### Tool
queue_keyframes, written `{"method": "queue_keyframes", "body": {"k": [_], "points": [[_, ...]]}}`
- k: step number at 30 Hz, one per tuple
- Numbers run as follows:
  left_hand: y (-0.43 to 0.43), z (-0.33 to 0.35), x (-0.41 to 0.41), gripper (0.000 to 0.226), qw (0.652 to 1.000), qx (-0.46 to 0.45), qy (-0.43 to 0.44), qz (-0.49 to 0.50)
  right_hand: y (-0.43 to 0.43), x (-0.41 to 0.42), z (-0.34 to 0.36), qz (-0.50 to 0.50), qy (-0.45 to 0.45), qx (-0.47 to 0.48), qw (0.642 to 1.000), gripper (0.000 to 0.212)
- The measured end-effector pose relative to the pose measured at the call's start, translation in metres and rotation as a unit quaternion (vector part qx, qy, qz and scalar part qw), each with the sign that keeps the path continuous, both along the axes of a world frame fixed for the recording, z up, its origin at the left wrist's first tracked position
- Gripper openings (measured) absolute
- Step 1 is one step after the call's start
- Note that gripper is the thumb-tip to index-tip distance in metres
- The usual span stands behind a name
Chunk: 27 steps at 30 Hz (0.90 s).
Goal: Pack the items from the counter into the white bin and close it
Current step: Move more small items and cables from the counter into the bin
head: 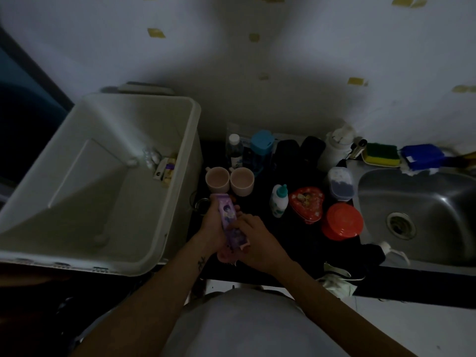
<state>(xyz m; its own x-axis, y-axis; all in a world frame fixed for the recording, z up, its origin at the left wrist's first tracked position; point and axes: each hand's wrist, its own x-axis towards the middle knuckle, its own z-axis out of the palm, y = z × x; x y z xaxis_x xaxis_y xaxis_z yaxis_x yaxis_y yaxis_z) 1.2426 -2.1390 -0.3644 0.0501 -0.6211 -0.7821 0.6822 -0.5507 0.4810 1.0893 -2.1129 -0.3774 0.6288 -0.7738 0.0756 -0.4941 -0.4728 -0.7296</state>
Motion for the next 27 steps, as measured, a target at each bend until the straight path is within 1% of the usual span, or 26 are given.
{"method": "queue_keyframes", "body": {"k": [2, 4, 6, 8, 10, 14, 18, 21, 24, 27], "points": [[0.003, 0.0, -0.002, 0.063, 0.999, 0.008, 0.029, -0.03, -0.001, -0.002, 0.0, -0.011, 0.005, -0.045, 0.999, 0.063], [0.005, 0.004, -0.007, 0.059, 0.996, 0.002, 0.069, -0.054, -0.003, -0.003, 0.001, -0.02, 0.013, -0.067, 0.997, 0.07], [0.006, 0.007, -0.009, 0.06, 0.994, -0.017, 0.08, -0.067, -0.005, -0.003, 0.001, -0.029, 0.025, -0.061, 0.997, 0.076], [0.008, 0.007, -0.01, 0.07, 0.99, -0.028, 0.106, -0.084, -0.007, -0.002, 0.0, -0.032, 0.042, -0.053, 0.997, 0.084], [0.009, 0.009, -0.011, 0.073, 0.987, -0.034, 0.125, -0.093, -0.009, -0.002, -0.001, -0.033, 0.053, -0.052, 0.997, 0.093], [0.01, 0.011, -0.011, 0.063, 0.986, -0.051, 0.119, -0.108, -0.015, -0.002, -0.001, -0.019, 0.038, -0.049, 0.998, 0.096], [0.013, 0.009, -0.013, 0.067, 0.987, -0.031, 0.09, -0.128, -0.019, 0.002, -0.001, 0.0, 0.076, -0.047, 0.996, 0.104], [0.016, 0.005, -0.013, 0.066, 0.988, -0.023, 0.068, -0.137, -0.017, 0.002, -0.002, 0.011, 0.072, -0.048, 0.996, 0.104], [0.019, 0.005, -0.012, 0.062, 0.988, -0.019, 0.061, -0.14, -0.014, 0.003, 0.0, 0.0, 0.056, -0.034, 0.998, 0.105], [0.022, 0.008, -0.011, 0.057, 0.987, -0.03, 0.05, -0.149, -0.012, 0.003, 0.003, -0.007, 0.051, -0.024, 0.998, 0.115]]}}
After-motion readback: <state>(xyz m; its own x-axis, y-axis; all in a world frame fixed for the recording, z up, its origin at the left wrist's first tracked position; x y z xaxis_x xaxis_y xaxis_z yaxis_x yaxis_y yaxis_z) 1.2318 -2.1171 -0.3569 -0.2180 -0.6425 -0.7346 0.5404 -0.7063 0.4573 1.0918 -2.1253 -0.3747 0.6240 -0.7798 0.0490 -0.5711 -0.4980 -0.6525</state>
